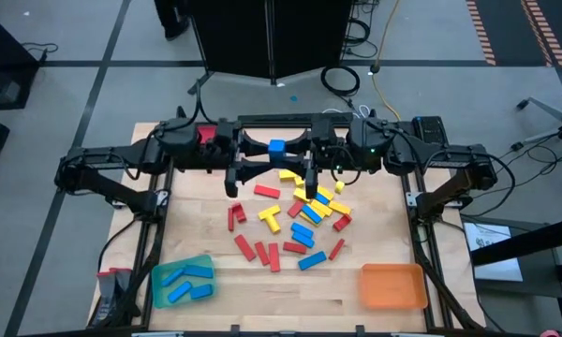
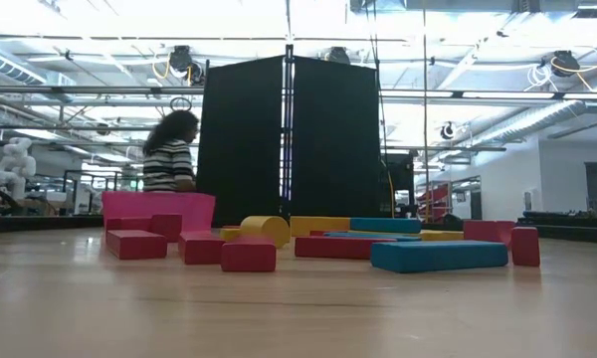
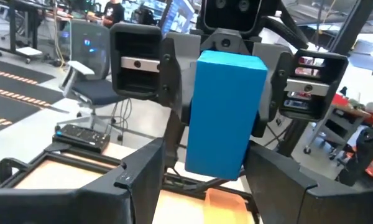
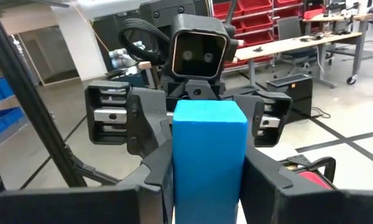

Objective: Sort blocks
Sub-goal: Put the blue block into the green bin

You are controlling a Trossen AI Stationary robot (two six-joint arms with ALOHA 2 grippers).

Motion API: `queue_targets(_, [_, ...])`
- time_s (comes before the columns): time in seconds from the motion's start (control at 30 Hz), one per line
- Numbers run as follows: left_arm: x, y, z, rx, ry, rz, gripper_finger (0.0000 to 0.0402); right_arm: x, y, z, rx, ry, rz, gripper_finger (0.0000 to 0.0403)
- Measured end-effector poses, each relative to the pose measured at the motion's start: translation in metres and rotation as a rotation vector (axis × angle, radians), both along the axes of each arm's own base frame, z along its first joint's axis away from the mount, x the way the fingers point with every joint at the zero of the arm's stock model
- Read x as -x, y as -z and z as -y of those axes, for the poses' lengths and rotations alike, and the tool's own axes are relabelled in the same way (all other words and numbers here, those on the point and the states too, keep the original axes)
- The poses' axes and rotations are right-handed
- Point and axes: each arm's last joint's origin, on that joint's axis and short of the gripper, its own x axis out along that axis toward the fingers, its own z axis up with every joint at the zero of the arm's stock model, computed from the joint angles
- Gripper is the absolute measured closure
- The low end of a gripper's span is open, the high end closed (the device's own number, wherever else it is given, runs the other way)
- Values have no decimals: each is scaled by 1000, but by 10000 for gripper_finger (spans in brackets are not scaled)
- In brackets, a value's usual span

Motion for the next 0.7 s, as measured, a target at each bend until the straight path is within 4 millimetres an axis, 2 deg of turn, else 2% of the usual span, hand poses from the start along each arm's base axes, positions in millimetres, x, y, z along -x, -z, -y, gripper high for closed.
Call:
queue_targets(0.33, [-16,6,1,4,73,16,191,0,-1,-1,16,-16,14,290])
queue_targets(0.7, [-11,3,2,-33,82,24,262,0,-2,0,9,-13,22,290])
